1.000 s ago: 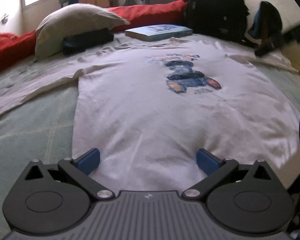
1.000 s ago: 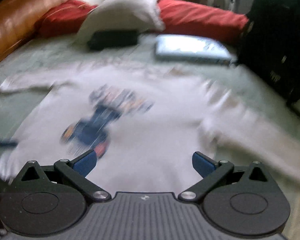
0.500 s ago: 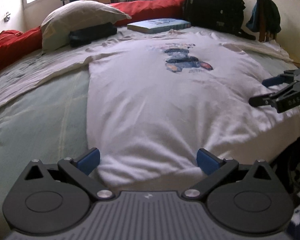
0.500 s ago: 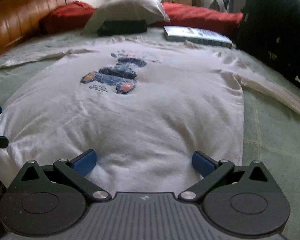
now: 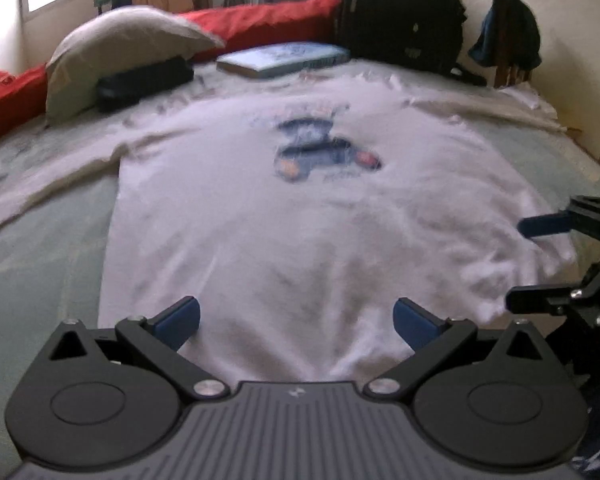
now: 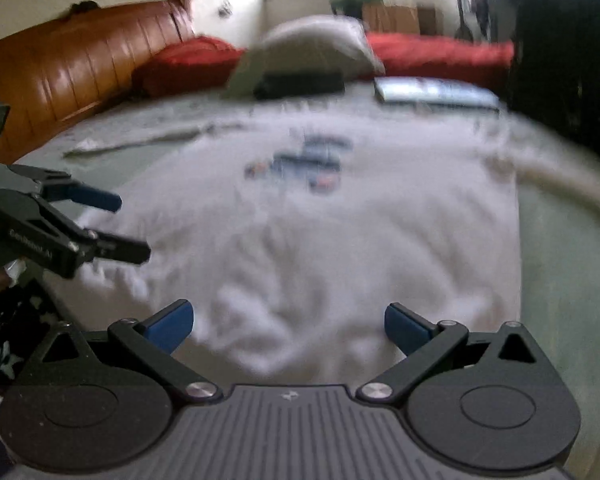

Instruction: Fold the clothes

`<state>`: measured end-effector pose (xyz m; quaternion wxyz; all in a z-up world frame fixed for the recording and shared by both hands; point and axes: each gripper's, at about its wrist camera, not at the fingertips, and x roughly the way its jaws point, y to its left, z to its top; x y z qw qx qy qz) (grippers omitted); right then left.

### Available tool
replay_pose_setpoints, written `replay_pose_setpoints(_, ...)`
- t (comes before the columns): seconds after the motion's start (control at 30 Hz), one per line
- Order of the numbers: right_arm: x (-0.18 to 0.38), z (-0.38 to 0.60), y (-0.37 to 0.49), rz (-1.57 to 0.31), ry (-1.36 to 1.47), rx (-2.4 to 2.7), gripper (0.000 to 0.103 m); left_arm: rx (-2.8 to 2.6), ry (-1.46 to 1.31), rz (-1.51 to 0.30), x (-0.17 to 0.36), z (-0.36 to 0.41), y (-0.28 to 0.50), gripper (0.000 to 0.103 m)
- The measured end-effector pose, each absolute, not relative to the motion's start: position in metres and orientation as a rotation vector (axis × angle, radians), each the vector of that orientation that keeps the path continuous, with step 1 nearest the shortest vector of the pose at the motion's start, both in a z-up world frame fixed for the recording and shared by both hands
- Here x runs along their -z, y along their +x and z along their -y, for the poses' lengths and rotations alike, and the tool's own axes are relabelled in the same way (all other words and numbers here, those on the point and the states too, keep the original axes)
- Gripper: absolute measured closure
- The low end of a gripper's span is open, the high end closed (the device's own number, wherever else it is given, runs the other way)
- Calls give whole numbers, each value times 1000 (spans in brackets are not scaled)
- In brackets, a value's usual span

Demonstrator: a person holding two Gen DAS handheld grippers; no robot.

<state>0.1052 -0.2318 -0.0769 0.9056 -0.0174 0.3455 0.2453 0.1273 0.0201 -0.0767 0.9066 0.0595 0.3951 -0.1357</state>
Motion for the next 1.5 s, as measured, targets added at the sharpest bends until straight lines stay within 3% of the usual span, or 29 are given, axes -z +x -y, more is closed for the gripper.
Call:
replay_pose_setpoints(0.2, 81, 272, 97, -728, 66, -399, 0, 257, 72, -822, 80, -50, 106, 1)
replay_pose_setpoints(0.4, 63, 259, 92, -684, 87, -433, 0, 297, 53, -835, 75, -39, 110, 1)
replay_pose_setpoints(0.63, 81, 261, 89, -744, 81, -381, 0, 323, 26, -841, 77, -37, 99, 1)
replay_pose_setpoints(0.93, 50, 232, 99, -663, 104, -590, 0, 262, 21, -760, 43, -39, 105, 1)
replay_pose_setpoints(1.23, 60, 146, 142, -763, -12, -815, 0, 121, -51, -755, 33, -66, 106, 1)
replay_pose_setpoints(1.5, 66, 168, 116, -841, 64, -812, 0, 147, -43, -780, 39, -63, 111, 1)
